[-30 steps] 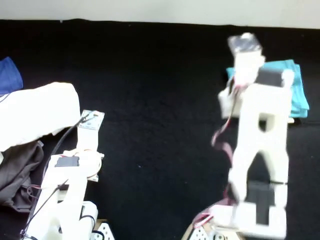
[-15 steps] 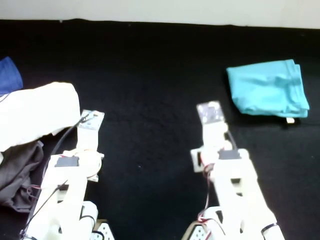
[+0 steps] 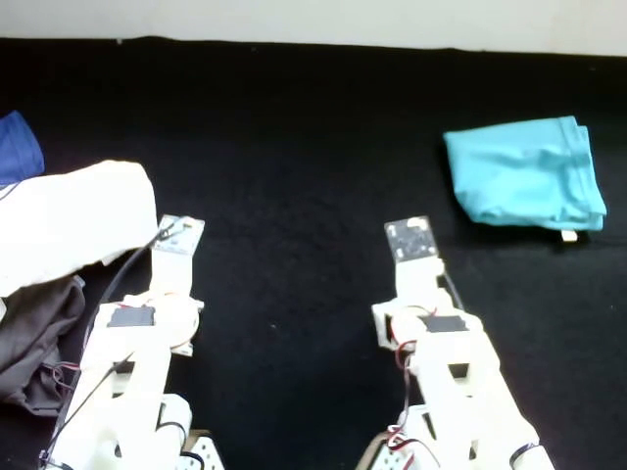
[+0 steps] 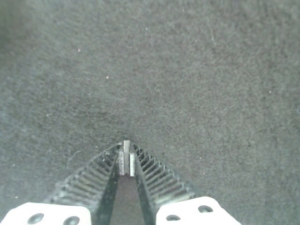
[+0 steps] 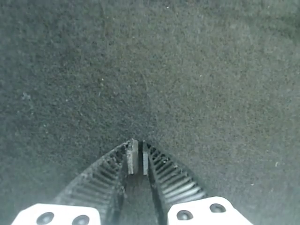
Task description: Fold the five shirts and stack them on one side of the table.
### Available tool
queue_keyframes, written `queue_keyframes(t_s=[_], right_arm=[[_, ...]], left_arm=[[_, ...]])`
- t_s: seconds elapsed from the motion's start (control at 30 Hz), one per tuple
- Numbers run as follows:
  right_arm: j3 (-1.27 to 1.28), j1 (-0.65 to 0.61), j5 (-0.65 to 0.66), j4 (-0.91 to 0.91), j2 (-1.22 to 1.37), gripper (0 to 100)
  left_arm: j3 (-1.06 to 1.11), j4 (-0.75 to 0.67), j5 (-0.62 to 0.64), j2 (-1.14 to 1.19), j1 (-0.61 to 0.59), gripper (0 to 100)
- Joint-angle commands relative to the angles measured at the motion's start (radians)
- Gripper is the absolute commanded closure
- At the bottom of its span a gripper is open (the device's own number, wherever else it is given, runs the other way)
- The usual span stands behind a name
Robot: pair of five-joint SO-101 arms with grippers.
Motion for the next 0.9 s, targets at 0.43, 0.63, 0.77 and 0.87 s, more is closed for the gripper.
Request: queue_keyframes(t_s=[0.43,0.63,0.77,0.87], right_arm=[[-0.002,-0.001,-0.002,-0.024,-0.005,96.2],[-0.002,-0.001,-0.002,-0.024,-0.005,96.2],[-0.002,-0.001,-0.002,-0.025,-0.005,96.2],[-0.001,-0.001,-0.002,-0.036,-0.005,96.2]], left_arm=[[-0.75,0.512,-0.152,0.047,-0.648,77],[-0.923,0.508,-0.285,0.317,-1.01,78],[-1.081,0.545,-0.299,0.544,-1.162,78],[-1.204,0.603,-0.299,0.684,-1.194,78]])
